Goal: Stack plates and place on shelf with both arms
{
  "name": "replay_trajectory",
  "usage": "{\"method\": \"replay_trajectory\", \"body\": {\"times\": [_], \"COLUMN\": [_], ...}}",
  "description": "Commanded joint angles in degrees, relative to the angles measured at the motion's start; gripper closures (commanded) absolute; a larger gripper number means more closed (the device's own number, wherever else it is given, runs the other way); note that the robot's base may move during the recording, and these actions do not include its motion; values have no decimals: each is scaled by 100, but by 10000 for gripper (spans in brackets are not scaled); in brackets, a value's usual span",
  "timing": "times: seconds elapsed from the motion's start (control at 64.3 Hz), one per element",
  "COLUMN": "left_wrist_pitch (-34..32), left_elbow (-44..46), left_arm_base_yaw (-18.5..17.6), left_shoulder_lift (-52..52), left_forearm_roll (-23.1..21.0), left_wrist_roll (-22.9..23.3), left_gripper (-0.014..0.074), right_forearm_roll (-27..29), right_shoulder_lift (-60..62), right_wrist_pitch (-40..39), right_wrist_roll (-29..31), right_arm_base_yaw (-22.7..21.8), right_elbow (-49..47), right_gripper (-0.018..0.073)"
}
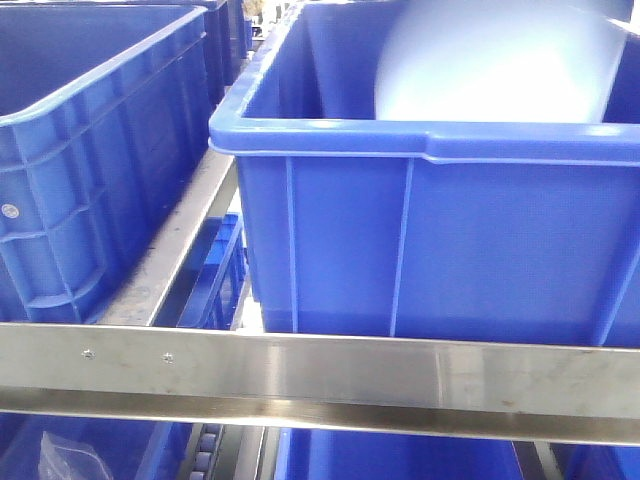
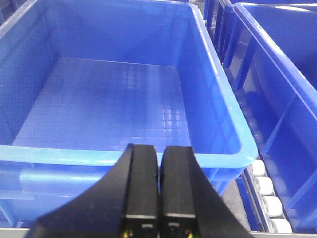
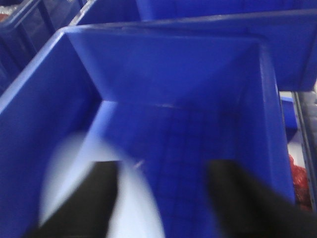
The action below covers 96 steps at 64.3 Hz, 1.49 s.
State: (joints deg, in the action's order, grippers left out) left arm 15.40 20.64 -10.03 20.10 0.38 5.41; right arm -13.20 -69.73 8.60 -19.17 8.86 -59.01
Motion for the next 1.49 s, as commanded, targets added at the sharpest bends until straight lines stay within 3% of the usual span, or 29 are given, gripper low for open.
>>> {"method": "replay_trajectory", "body": {"times": [0.0,0.156,0.265,0.436,0.498,0.638,1.229,1.478], "left_wrist_pitch": [-448,-448,-448,-448,-448,-448,-448,-461], "left_elbow": [180,180,180,180,180,180,180,180], "left_arm_base_yaw": [5,5,5,5,5,5,5,5], "left_shoulder_lift": [62,62,62,62,62,62,62,62], "left_forearm_roll": [-1,-1,-1,-1,-1,-1,-1,-1], "left_wrist_roll": [13,13,13,13,13,13,13,13], "left_gripper": [513,513,513,513,513,513,513,513], "right_forearm_roll": [-57,-57,-57,-57,-57,-57,-56,-17], "right_shoulder_lift": [157,609,1227,2306,2583,3055,3402,5047], "right_wrist_pitch": [-527,-448,-466,-461,-461,-461,-233,-204], "right_wrist_roll": [16,16,16,16,16,16,16,-4], "right_arm_base_yaw": [-24,-24,-24,-24,-24,-24,-33,-716], "right_elbow": [-241,13,478,1441,1738,2093,2219,3684], "right_gripper": [-53,22,134,528,487,503,503,503]}}
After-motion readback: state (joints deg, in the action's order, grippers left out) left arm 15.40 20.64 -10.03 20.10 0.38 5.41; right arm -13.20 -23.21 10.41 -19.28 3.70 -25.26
